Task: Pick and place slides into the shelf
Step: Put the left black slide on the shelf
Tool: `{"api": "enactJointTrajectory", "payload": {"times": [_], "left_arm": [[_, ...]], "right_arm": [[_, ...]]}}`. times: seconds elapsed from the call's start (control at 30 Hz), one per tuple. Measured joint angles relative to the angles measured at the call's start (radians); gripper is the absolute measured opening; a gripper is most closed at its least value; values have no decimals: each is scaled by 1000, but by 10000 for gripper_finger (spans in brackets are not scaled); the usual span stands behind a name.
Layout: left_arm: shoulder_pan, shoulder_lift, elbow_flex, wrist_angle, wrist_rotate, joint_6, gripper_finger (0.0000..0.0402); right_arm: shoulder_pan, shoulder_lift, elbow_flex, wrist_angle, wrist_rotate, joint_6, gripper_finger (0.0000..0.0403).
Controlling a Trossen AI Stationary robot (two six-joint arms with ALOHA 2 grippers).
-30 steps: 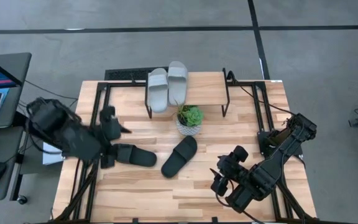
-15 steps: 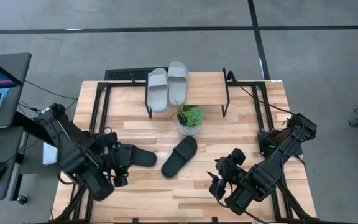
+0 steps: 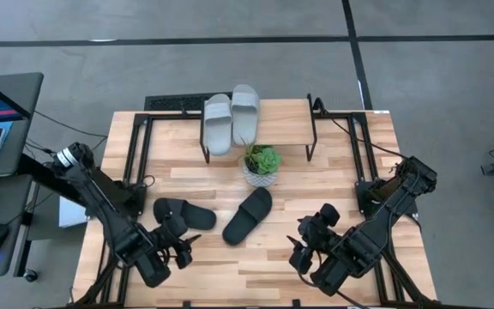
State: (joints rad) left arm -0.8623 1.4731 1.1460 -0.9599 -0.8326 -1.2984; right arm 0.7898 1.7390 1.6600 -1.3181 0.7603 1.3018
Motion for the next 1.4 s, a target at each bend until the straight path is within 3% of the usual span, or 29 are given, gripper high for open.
{"api": "enactJointTrajectory", "payload": {"times": [0.43,0.67,0.93,1.17,1.4], "left_arm": [[12,1,-90,180,1,-163,212],[59,1,-90,304,10,-143,213],[132,1,-90,315,169,-114,213],[188,1,-90,269,321,20,212],[277,1,-90,218,329,-36,212]], "right_arm": [[0,0,0,-248,-4,-2,260],[0,0,-1,-254,-8,-187,260],[0,-5,-1,-252,-5,-343,260],[-22,-26,0,-253,-3,-512,260],[-49,-27,0,-253,-5,-572,260]]}}
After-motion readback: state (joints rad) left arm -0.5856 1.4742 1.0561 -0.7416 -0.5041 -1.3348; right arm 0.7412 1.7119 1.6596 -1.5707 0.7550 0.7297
